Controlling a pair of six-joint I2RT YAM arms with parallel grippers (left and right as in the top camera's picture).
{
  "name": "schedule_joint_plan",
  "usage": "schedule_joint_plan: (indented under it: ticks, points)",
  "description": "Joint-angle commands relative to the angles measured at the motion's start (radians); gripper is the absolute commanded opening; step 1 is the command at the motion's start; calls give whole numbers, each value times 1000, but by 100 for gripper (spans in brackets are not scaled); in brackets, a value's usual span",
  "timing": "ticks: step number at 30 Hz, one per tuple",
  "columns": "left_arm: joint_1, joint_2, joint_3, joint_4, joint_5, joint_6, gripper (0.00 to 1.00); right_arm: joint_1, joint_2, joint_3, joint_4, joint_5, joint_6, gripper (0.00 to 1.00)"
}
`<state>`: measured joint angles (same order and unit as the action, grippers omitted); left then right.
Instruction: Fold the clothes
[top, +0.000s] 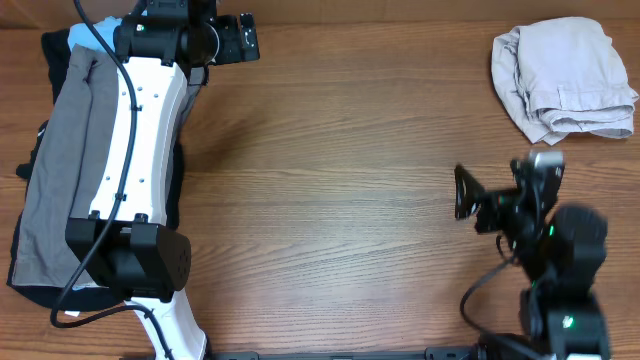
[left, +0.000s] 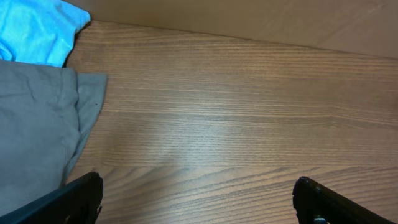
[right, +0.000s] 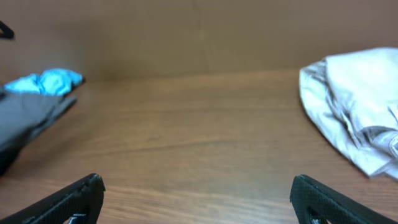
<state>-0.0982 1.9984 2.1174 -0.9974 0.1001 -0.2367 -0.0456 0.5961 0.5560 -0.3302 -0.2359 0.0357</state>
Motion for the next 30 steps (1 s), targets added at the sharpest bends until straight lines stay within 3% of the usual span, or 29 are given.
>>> schedule_joint_plan:
  ticks: [1,7,22,30]
  points:
    - [-7,12,-2,4,-3,-14,100,-41,-190,-177,43,-2,37,100]
    - [-7,12,-2,4,-3,-14,100,-86,-419,-409,140,-5,47,100]
    - [-7,12,-2,4,-3,-14,100,-63,-581,-549,374,48,47,100]
    - [-7,12,-2,4,-3,-14,100,-55,-594,-549,358,52,75,100]
